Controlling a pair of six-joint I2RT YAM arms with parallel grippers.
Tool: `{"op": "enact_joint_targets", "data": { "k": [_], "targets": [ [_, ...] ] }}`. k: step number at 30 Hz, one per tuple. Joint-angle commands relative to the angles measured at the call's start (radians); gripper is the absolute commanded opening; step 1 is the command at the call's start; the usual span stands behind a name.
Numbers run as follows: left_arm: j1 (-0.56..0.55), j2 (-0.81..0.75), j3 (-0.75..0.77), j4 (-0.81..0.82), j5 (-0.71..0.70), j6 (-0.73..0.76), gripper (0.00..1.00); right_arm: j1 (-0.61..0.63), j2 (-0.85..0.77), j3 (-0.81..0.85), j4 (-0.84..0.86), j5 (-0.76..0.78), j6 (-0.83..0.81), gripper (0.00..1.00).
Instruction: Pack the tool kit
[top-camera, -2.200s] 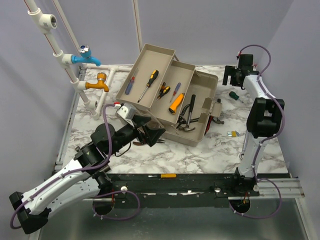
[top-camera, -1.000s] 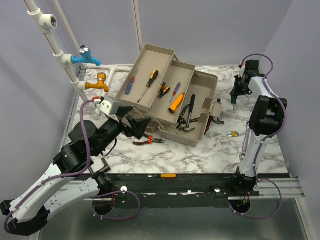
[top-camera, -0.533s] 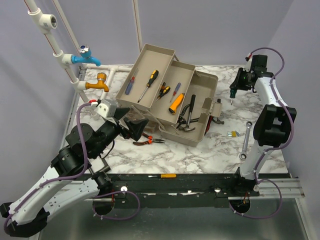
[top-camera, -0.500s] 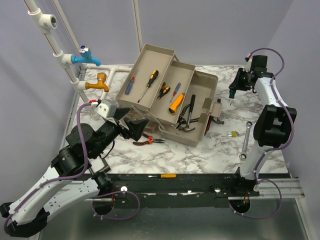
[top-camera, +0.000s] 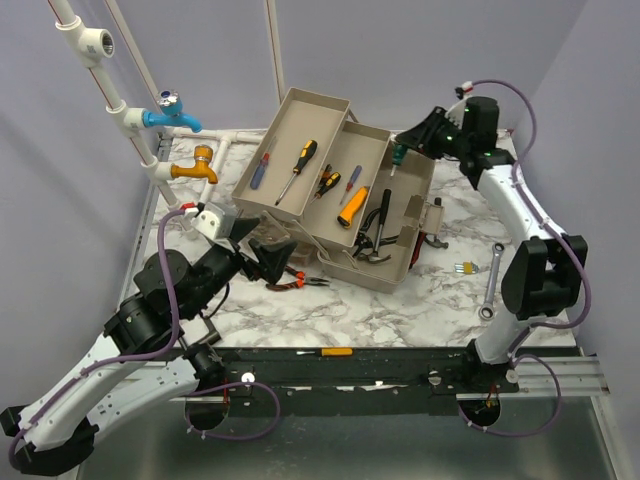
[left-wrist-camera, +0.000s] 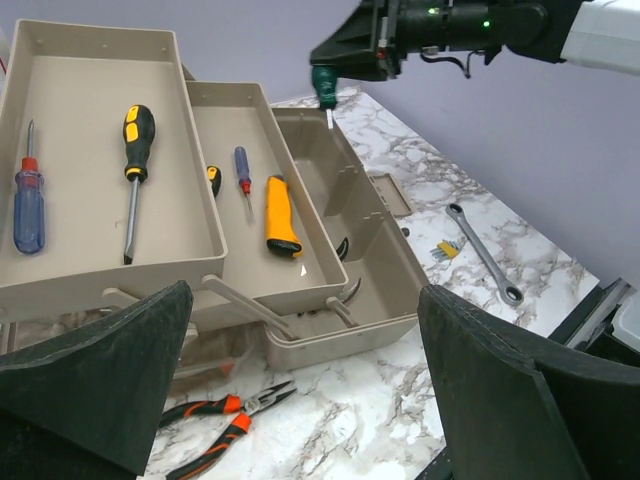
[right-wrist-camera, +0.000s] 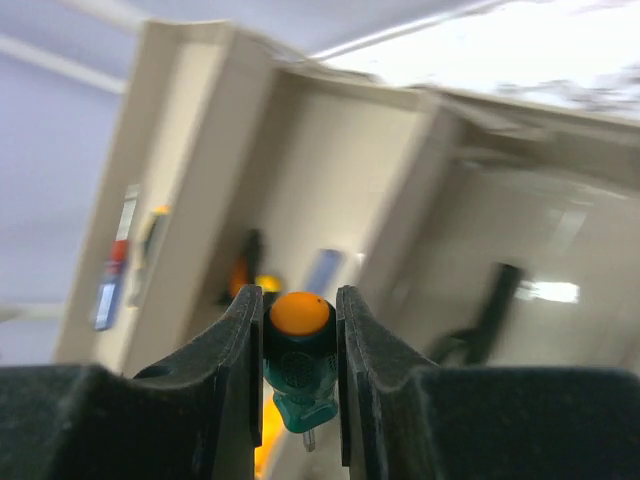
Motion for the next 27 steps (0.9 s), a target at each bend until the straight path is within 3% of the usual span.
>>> {"op": "enact_joint_targets", "data": {
  "k": [1,11,21,22,25,27],
  "targets": [
    [-0.006,-0.026,-0.012,0.019,-0.03,0.02,0.99,0.131,0.001,-0.017,0.238,0.039,0.238,0.01],
    [-0.006,-0.086,-0.046,0.012,-0.066,0.008,0.99,0.37,0.2,0.24,0.326,0.112,0.316,0.01],
    [-0.006,-0.116,-0.058,0.004,-0.076,-0.003,0.99,0.491,0.386,0.382,0.423,0.171,0.339,0.01],
    [-0.006,-0.121,-0.06,0.004,-0.078,-0.004,0.99,0.501,0.405,0.408,0.417,0.172,0.329,0.08],
    [-0.006,-0.128,-0.067,0.006,-0.082,-0.007,0.99,0.523,0.444,0.492,0.329,0.205,0.301,0.58],
    [-0.006,-0.13,-0.067,0.002,-0.082,-0.007,0.99,0.526,0.431,0.503,0.293,0.241,0.287,0.72]
  ]
}}
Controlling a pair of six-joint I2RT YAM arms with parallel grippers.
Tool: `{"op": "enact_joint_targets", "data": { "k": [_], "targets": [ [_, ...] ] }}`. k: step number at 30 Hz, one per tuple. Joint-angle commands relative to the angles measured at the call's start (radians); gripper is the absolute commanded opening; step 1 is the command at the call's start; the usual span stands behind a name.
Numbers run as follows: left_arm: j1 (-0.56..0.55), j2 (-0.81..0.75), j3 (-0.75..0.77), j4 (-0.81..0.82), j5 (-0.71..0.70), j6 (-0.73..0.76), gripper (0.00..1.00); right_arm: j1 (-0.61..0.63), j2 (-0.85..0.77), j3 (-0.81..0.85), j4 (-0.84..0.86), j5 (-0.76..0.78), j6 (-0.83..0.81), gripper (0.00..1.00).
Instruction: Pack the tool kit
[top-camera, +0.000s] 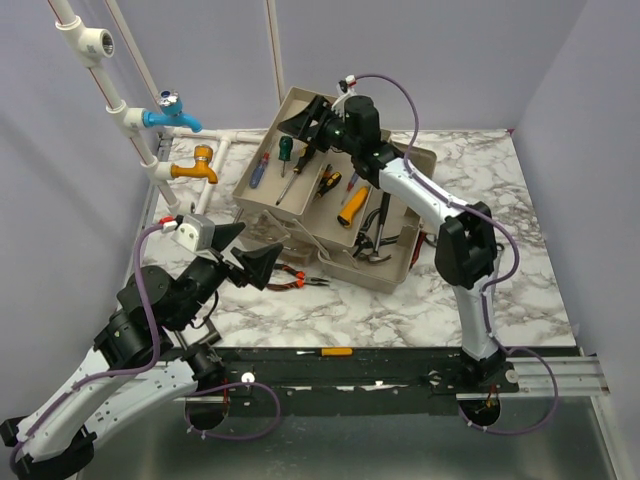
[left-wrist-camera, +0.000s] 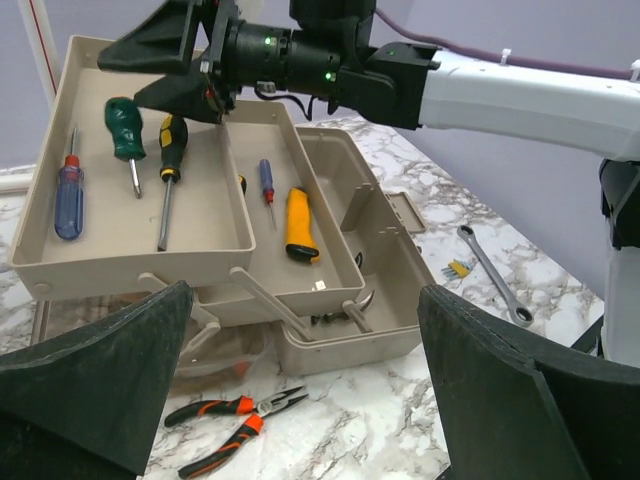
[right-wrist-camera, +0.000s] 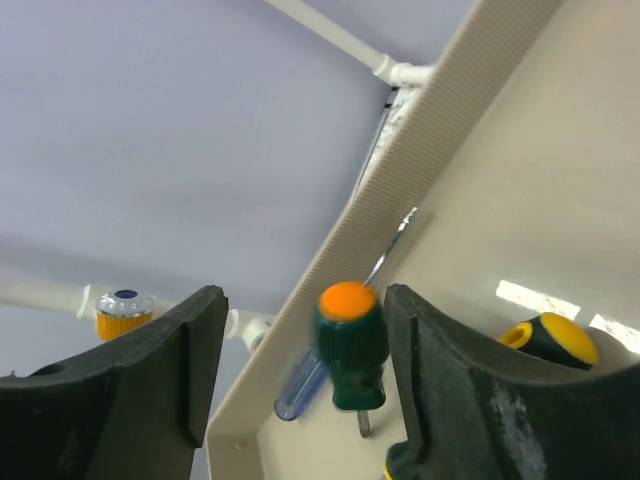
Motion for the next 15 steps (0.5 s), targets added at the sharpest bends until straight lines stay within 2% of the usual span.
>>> {"op": "enact_joint_targets", "data": {
  "k": [1,9,15],
  "targets": [
    [-0.006,-0.013,-0.013,0.001,-0.032,-0.009,0.99,0.013,-0.024,0.066,-0.059,0.104,-0.055,0.75],
    [-0.006,-0.023,-0.034,0.013,-0.035,0.003,0.99,0.011,-0.26,-0.057,-0.212,0.344,-0.252,0.78],
    [-0.006,-0.026,-0.069,0.054,-0.017,0.002,0.99,-0.01,-0.468,-0.272,-0.28,0.475,-0.35,0.77]
  ]
}}
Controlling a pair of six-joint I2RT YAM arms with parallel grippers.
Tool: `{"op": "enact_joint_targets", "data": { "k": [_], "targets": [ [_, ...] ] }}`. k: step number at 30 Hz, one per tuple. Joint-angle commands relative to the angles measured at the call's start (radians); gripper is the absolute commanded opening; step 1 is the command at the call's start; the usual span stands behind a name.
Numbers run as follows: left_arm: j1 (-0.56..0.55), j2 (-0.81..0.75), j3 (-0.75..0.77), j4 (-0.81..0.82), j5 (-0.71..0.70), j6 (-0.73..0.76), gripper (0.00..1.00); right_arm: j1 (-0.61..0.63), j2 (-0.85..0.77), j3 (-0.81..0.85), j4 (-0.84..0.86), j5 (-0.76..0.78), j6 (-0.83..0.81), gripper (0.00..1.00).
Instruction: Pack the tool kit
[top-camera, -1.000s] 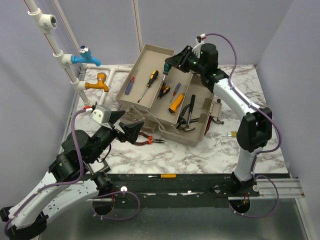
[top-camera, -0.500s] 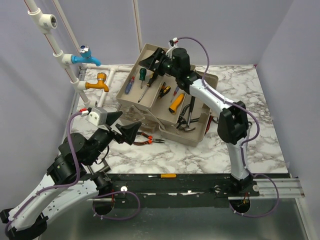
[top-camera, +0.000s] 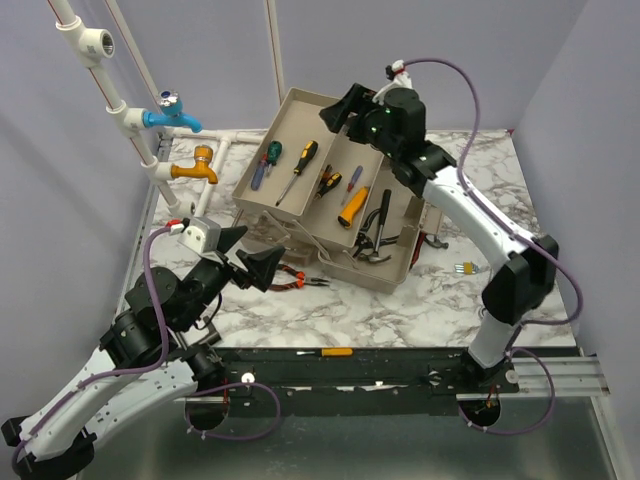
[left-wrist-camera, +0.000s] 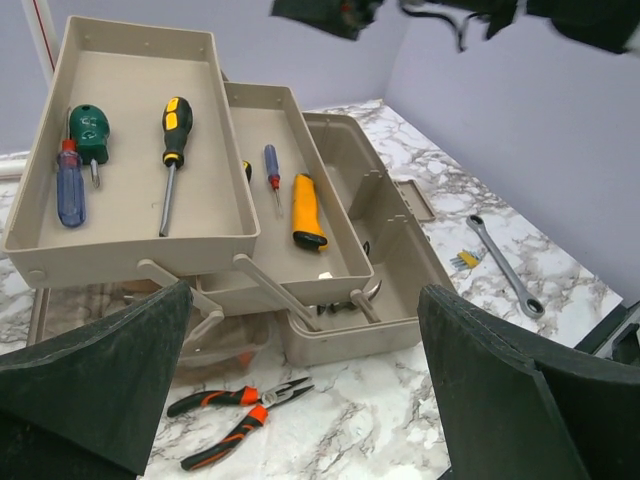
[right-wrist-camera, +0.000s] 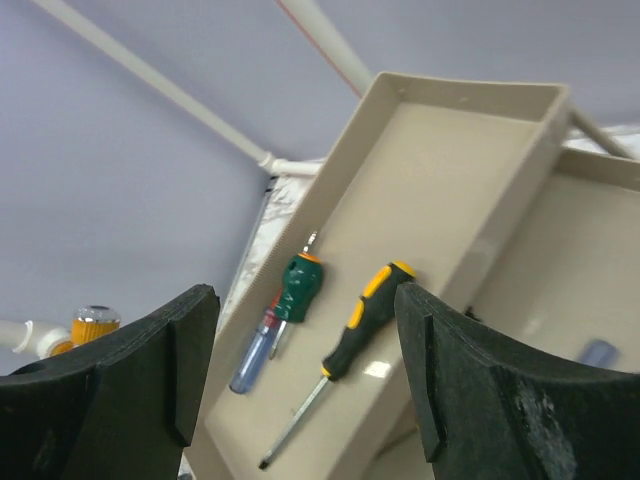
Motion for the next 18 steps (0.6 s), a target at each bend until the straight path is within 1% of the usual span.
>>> {"op": "enact_joint_targets", "data": {
  "k": [1,6,12,18],
  "targets": [
    [-0.004,-0.014,-0.035,0.054,-0.002,0.0,0.99,-0.019,-0.163,-0.156,-0.087,0.155,-0.113,0.77],
    [-0.006,-0.004,-0.065,0.075,0.023,-0.013,0.99,-0.022,-0.307,-0.36,-0.129,0.237,-0.125,0.77],
    [-0.006,0.003,-0.092,0.1,0.052,-0.041,0.99,-0.021,-0.474,-0.567,-0.186,0.345,-0.061,0.77],
    [-0.005,0.001,-0.117,0.108,0.059,-0.067,0.99,-0.021,-0.548,-0.706,-0.296,0.386,0.033,0.77]
  ]
}}
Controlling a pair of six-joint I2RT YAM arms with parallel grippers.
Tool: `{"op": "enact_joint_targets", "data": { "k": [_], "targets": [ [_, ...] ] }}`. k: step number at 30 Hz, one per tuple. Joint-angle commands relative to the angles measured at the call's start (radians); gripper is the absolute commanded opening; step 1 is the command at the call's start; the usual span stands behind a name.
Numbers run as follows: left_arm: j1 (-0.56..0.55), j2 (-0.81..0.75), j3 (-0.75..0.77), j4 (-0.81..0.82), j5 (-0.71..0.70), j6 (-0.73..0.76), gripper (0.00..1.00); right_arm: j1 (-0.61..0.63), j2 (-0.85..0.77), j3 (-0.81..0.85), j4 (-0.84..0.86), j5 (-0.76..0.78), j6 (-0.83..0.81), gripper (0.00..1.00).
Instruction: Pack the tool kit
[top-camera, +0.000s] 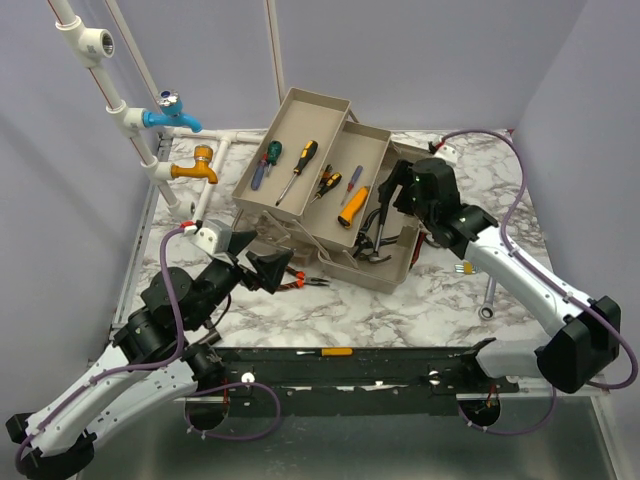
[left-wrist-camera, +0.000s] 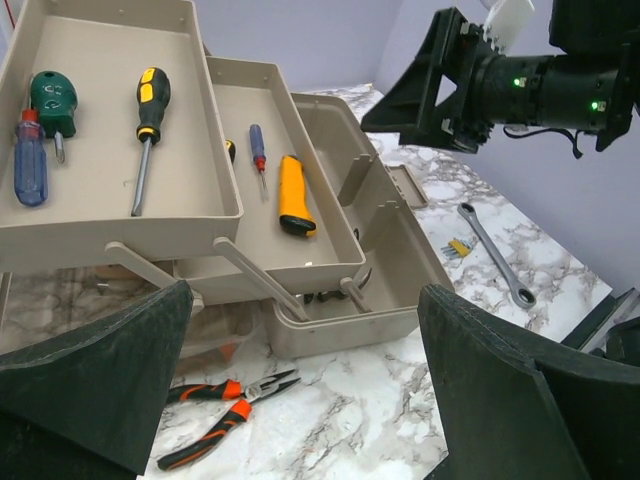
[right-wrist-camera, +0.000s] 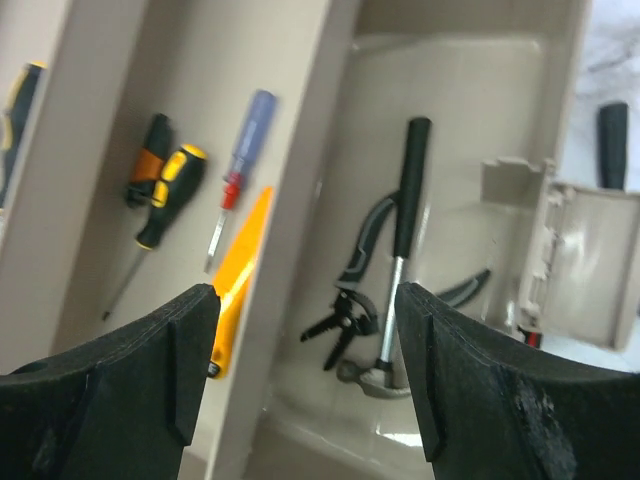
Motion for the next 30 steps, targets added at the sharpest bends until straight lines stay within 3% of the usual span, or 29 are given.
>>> {"op": "enact_joint_targets", "data": {
  "k": [1,12,30],
  "targets": [
    [-0.006,-0.004,-0.026,0.029,0.028,-0.033,0.99,-0.001,-0.052,-0.078,-0.118,0.069,0.09,0.77],
    [-0.005,-0.029,-0.075,0.003,-0.01,-0.077,0.99,0.044,-0.018,-0.202,-0.2,-0.022,0.143,0.68],
    [-0.004,-0.047,-0.126,0.0,-0.081,-0.089,0.99,0.051,-0.124,-0.231,-0.345,0.102,0.155,0.68]
  ]
}}
